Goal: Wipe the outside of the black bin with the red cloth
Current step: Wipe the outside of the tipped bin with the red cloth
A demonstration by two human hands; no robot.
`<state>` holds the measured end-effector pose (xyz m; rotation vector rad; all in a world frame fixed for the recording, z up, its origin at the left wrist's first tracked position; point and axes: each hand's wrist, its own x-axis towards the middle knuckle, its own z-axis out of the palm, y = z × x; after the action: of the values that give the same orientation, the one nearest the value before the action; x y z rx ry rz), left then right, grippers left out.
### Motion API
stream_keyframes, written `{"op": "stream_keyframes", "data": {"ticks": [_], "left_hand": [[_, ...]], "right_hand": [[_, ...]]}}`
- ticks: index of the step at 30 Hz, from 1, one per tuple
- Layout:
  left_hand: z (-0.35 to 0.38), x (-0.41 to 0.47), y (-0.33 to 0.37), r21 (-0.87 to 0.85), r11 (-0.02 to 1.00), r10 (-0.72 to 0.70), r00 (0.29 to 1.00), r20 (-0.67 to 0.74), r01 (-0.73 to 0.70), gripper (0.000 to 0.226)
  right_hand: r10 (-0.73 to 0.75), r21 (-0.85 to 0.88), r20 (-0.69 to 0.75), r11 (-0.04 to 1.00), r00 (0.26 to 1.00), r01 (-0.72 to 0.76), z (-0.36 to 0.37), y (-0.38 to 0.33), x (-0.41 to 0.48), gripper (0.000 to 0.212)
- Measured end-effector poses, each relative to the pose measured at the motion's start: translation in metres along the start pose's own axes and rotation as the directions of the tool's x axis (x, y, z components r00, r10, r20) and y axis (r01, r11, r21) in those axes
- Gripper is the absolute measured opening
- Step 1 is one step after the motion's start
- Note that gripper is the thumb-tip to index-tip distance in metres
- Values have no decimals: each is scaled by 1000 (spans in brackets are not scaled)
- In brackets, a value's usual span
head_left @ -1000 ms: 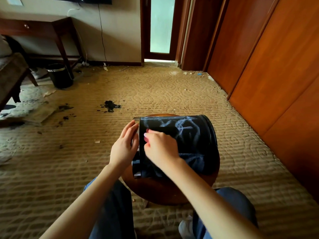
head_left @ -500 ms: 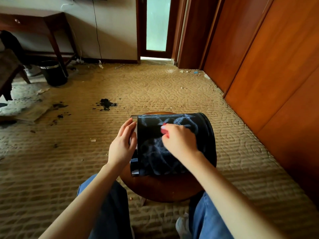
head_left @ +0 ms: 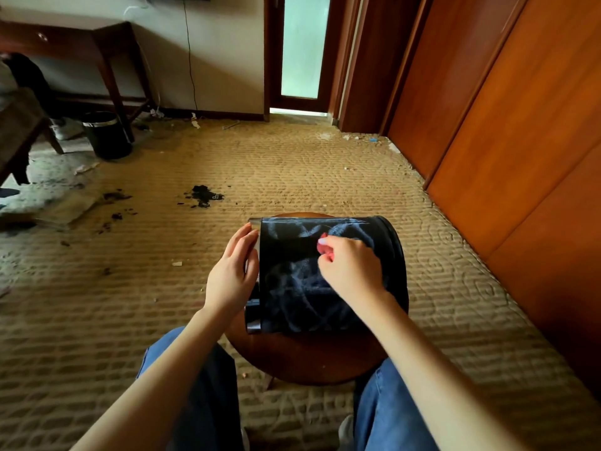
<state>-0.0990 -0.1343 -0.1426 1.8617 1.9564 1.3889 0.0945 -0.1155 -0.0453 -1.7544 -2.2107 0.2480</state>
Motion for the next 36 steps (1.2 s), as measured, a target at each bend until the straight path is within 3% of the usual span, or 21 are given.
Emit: {"op": "stream_keyframes", "data": {"ticks": [3, 6, 12, 16, 19, 25, 31, 36], "left_hand": [[-1, -1, 1, -1, 1000, 10, 1000, 2, -10, 54], [-3, -2, 1, 15, 1000, 19, 1000, 5, -19, 57], [-2, -2, 3, 17, 1000, -15, 1000, 3, 15, 46], [-2, -1, 3, 15, 1000, -14, 1000, 1, 14, 47], [-3, -1, 1, 33, 999, -10, 1000, 19, 9, 47], [-4, -4, 3, 14, 1000, -10, 1000, 21, 10, 47], [-7, -2, 1, 70, 997, 25, 999, 35, -27, 56], [-7, -2, 1, 73, 997, 26, 999, 42, -29, 46]], "right_hand": [[-114, -87, 38, 989, 993, 117, 11, -33, -10, 20], [-265, -48, 85, 962, 961, 270, 26, -51, -18, 24], [-46, 50, 57, 998, 997, 43, -1, -6, -1, 36], [-186, -42, 47, 981, 981, 188, 15, -42, -12, 22], [-247, 27, 82, 969, 966, 245, 16, -43, -12, 29], [47, 3, -7, 999, 999, -47, -5, -2, 7, 26], [-261, 45, 76, 965, 962, 258, 20, -56, -13, 25], [2, 30, 29, 1000, 1000, -3, 0, -1, 14, 28]]}}
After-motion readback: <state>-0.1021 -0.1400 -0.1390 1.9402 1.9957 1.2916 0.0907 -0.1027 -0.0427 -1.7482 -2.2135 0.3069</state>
